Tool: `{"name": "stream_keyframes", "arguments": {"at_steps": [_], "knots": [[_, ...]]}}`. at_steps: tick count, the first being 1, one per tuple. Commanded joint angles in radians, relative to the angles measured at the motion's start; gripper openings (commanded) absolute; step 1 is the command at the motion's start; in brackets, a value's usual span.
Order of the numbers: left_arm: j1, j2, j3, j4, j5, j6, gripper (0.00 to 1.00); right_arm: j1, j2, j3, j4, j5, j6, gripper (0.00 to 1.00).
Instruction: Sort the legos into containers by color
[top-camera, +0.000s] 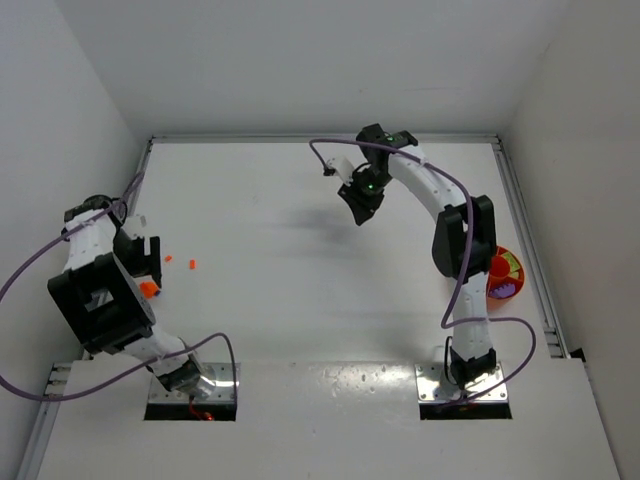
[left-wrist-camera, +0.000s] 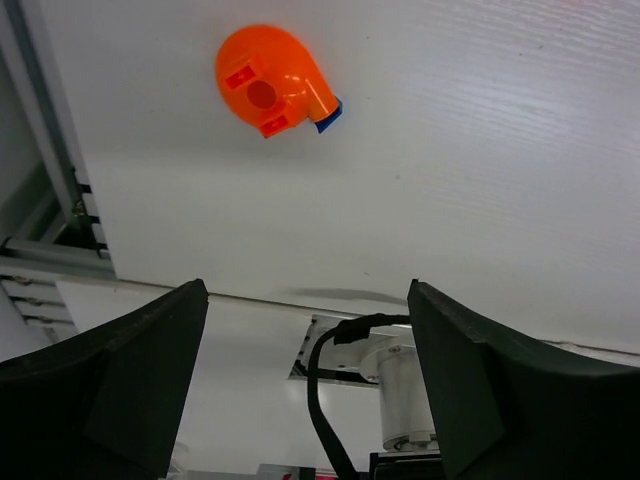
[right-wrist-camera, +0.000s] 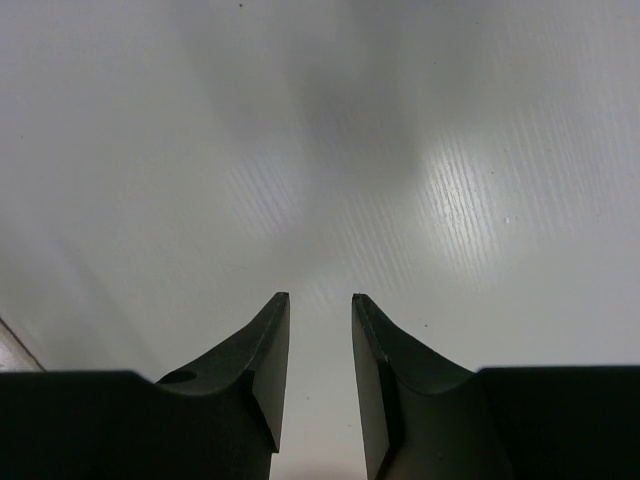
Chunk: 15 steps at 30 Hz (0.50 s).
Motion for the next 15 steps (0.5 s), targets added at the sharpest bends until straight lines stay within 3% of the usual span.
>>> {"name": "stream_keyframes", "arguments": {"at_steps": [1,8,15], "knots": [[0.036,0.053,0.036,0.006,0.090,0.015,0.86,0.008,-0.005,0.043,-0.018,0.018,-0.020,0.32],[0.051,0.155,0.057,0.103,0.146,0.026,0.77,0.026,-0.044,-0.015,-0.018,0.029,-0.010,0.32],[0.061,0.240,0.077,0.149,0.126,0.008,0.74,0.026,-0.100,-0.089,0.011,0.060,0.010,0.32]]}}
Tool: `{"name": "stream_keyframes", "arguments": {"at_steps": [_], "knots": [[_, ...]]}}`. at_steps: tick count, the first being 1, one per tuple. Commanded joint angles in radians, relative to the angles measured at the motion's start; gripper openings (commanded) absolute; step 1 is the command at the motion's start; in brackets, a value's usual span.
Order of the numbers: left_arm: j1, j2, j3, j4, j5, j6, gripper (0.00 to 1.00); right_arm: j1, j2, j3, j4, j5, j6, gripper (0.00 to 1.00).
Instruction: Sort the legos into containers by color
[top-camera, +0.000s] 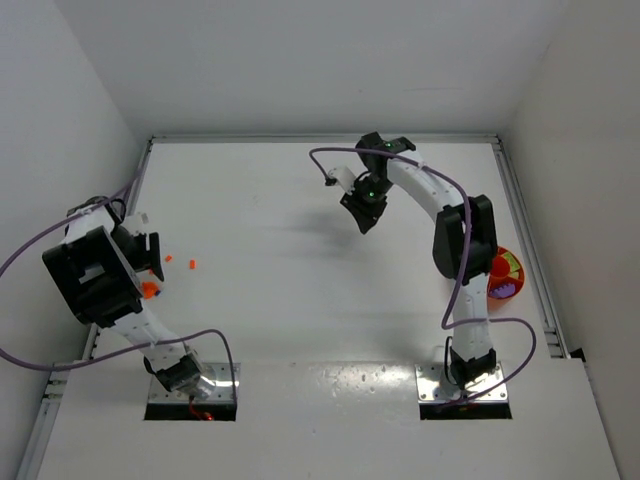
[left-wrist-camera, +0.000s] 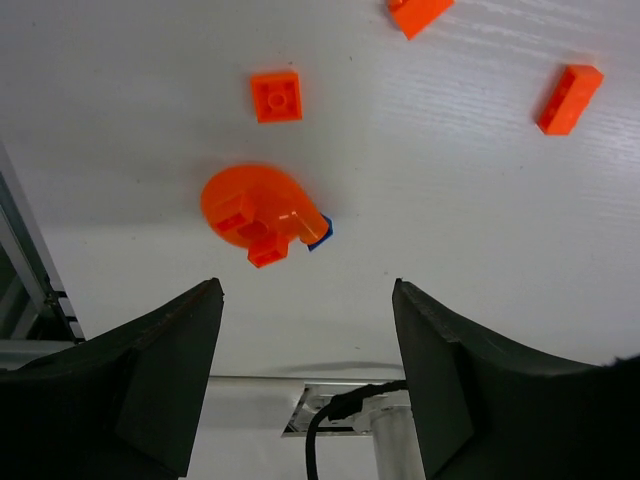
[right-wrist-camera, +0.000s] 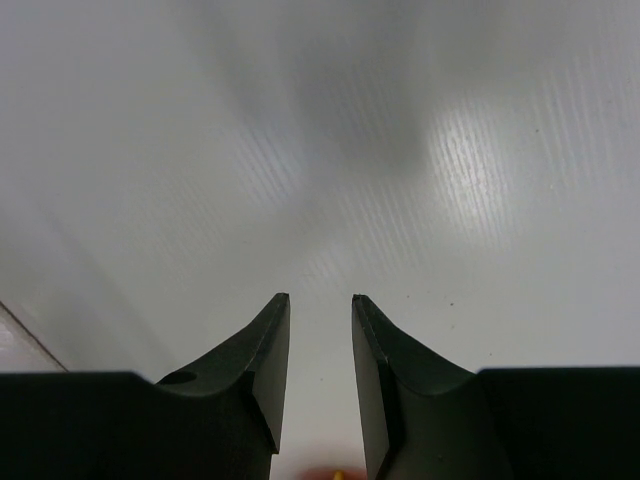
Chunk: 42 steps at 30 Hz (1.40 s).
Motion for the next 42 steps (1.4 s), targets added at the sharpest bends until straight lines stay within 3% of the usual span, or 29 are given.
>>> {"name": "stream_keyframes", "arguments": {"at_steps": [1,10,16,23,28,42], "knots": [[0.016,0.024,0.026,0.031,0.009,-0.007,0.74,0.007,-0.098,-0.037,0.019,0.011,0.022,0.32],[0.016,0.056,0.007,0.060,-0.020,-0.027,0.74,0.007,-0.119,-0.071,0.038,0.029,0.022,0.32],[0.016,0.098,-0.013,0.069,0.037,-0.036,0.73,0.007,-0.129,-0.071,0.038,0.048,0.022,0.32],[0.016,0.143,-0.013,0.079,0.098,-0.036,0.56,0.007,-0.156,-0.100,0.047,0.068,0.022,0.32],[0.004,0.164,-0.013,0.079,0.135,-0.036,0.49,0.007,-0.166,-0.113,0.047,0.077,0.022,0.32],[-0.281,0.317,0.102,0.174,0.233,-0.137,0.43,0.007,-0.218,-0.177,0.065,0.097,0.031,0.30]]}}
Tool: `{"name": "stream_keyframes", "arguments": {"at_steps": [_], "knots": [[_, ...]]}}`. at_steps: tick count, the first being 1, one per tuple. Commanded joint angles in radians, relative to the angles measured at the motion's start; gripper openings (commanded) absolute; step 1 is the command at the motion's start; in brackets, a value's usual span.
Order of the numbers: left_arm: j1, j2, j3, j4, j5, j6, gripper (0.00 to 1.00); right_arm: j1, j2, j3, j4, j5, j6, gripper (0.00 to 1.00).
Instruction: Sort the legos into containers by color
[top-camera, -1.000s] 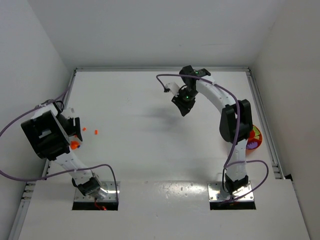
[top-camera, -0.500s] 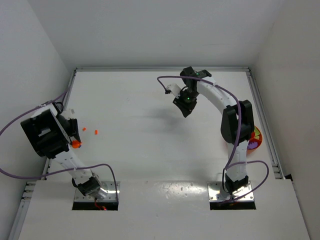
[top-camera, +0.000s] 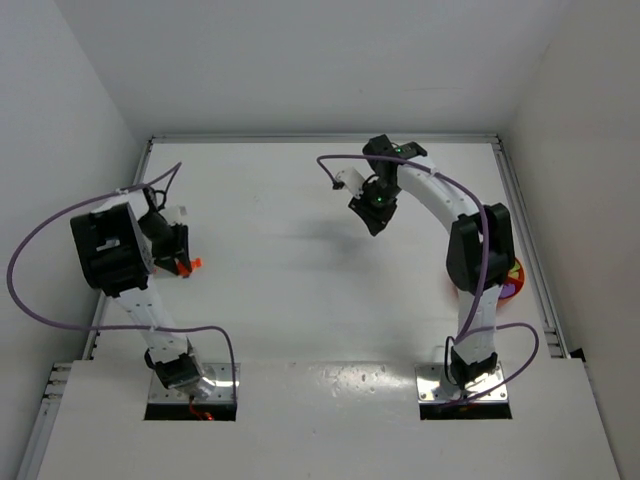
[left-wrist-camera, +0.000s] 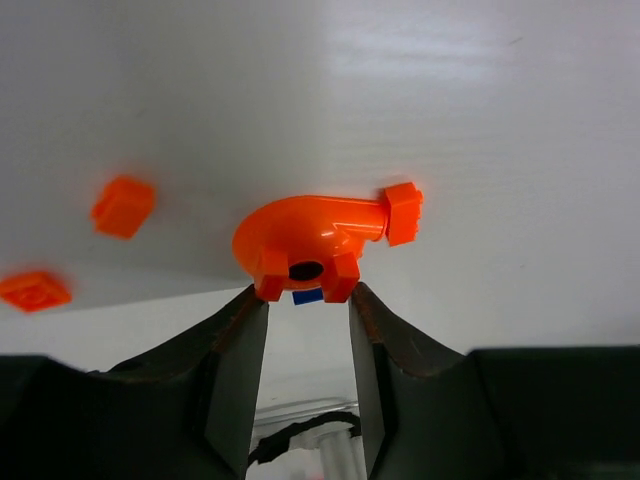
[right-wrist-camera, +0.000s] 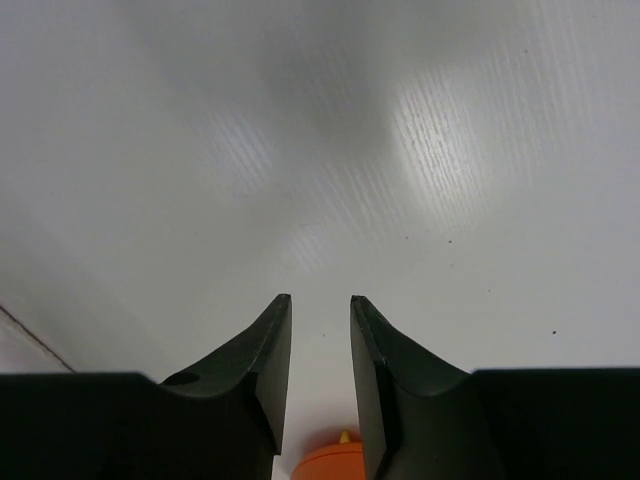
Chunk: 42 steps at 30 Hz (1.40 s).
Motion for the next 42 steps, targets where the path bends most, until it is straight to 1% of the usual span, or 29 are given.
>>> {"name": "stream_keyframes", "arguments": {"at_steps": [1,2,4,5,6,8,11,12,13,15,17,18,19,21,22,26,27,31,33,36,38,40,42], "knots": [[-0.091,0.105,0.022,0.172,0.136,-0.048,0.43,0.007,-0.071,-0.029,0.015,0.010,0.010,0.30],[-0.132,0.132,0.060,0.172,0.136,-0.068,0.43,0.007,-0.080,-0.042,0.024,0.020,0.010,0.30],[-0.174,0.160,0.108,0.181,0.168,-0.085,0.40,0.007,-0.091,-0.042,0.024,0.020,0.010,0.30],[-0.214,0.172,0.155,0.191,0.177,-0.094,0.38,0.007,-0.091,-0.051,0.024,0.020,0.010,0.30],[-0.234,0.194,0.179,0.191,0.186,-0.108,0.33,0.007,-0.091,-0.051,0.024,0.020,0.010,0.30],[-0.297,0.203,0.238,0.191,0.214,-0.108,0.28,0.007,-0.091,-0.051,0.024,0.020,0.010,0.30],[-0.352,0.203,0.262,0.180,0.243,-0.108,0.26,0.007,-0.102,-0.063,0.024,0.029,0.010,0.30],[-0.387,0.203,0.272,0.180,0.243,-0.099,0.26,0.007,-0.111,-0.063,0.024,0.029,0.010,0.30],[-0.401,0.203,0.272,0.180,0.243,-0.090,0.23,0.007,-0.111,-0.074,0.024,0.029,0.010,0.29],[-0.427,0.179,0.272,0.180,0.243,-0.081,0.23,0.007,-0.122,-0.088,0.033,0.029,0.010,0.29],[-0.440,0.157,0.272,0.180,0.243,-0.080,0.20,0.007,-0.132,-0.108,0.042,0.029,0.010,0.29],[-0.440,0.157,0.263,0.180,0.255,-0.080,0.20,0.007,-0.133,-0.108,0.042,0.029,0.010,0.29],[-0.440,0.143,0.263,0.180,0.266,-0.080,0.23,0.007,-0.133,-0.118,0.042,0.029,0.010,0.29],[-0.440,0.111,0.263,0.180,0.266,-0.071,0.32,-0.002,-0.142,-0.118,0.042,0.029,0.010,0.29],[-0.440,0.099,0.263,0.189,0.266,-0.083,0.39,-0.002,-0.142,-0.127,0.052,0.029,0.022,0.29],[-0.430,0.070,0.291,0.228,0.249,-0.100,0.55,-0.012,-0.142,-0.115,0.073,-0.009,0.074,0.29],[-0.430,0.070,0.308,0.228,0.239,-0.100,0.56,-0.012,-0.142,-0.102,0.073,-0.020,0.083,0.29],[-0.430,0.102,0.413,0.228,0.239,-0.090,0.57,-0.012,-0.113,-0.056,0.091,-0.057,0.129,0.29],[-0.440,0.114,0.449,0.218,0.214,-0.068,0.55,-0.012,-0.100,-0.042,0.092,-0.069,0.142,0.29],[-0.467,0.146,0.501,0.208,0.180,-0.041,0.47,-0.012,-0.091,-0.017,0.092,-0.069,0.142,0.29],[-0.492,0.175,0.525,0.208,0.168,-0.041,0.44,-0.012,-0.080,-0.008,0.092,-0.069,0.151,0.29],[-0.492,0.198,0.541,0.198,0.159,-0.041,0.41,-0.021,-0.080,-0.008,0.092,-0.069,0.151,0.29],[-0.512,0.231,0.562,0.189,0.150,-0.031,0.39,-0.021,-0.080,-0.008,0.092,-0.069,0.160,0.29]]}}
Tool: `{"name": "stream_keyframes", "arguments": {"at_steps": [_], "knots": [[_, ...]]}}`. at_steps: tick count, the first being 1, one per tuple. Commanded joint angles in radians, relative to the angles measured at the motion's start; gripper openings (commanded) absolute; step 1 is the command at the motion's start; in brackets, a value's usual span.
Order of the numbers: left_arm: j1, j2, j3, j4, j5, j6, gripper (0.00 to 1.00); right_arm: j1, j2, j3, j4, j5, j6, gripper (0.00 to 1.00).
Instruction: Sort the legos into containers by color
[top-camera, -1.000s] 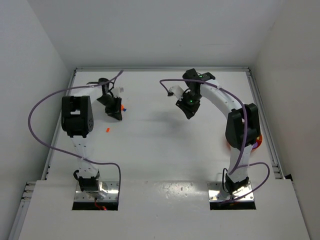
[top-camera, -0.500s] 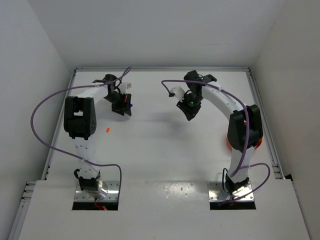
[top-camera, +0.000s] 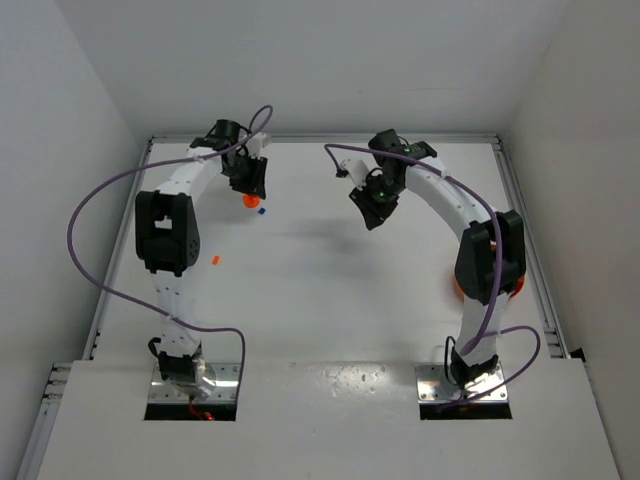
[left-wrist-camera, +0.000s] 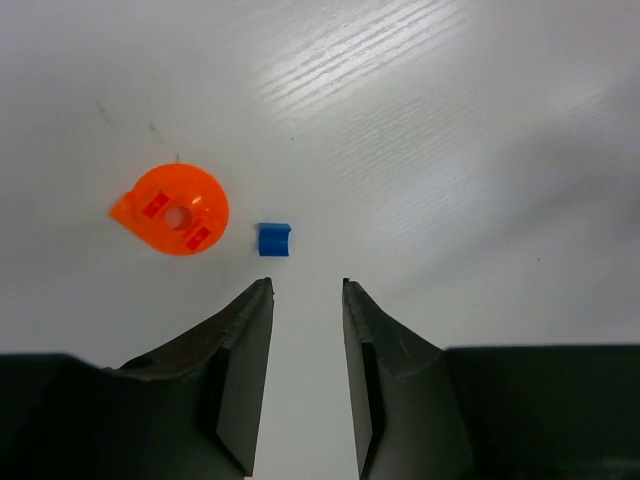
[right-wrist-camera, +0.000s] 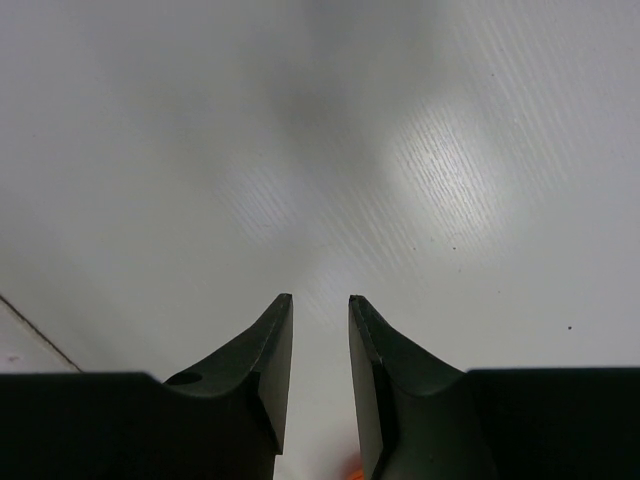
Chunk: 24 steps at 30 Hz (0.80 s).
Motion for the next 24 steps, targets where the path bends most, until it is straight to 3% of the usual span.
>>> {"name": "stream_keyframes", "arguments": {"at_steps": [1,24], "knots": [[-0.038,0.068,0.041,-0.017,-0.023,0.022,0.39,-0.008,-0.003,0.038,0.014,-0.024,0.027,0.29],[-0.067,0.148,0.084,-0.017,-0.114,0.013,0.45,-0.008,-0.043,-0.011,0.033,0.019,0.036,0.29]]}}
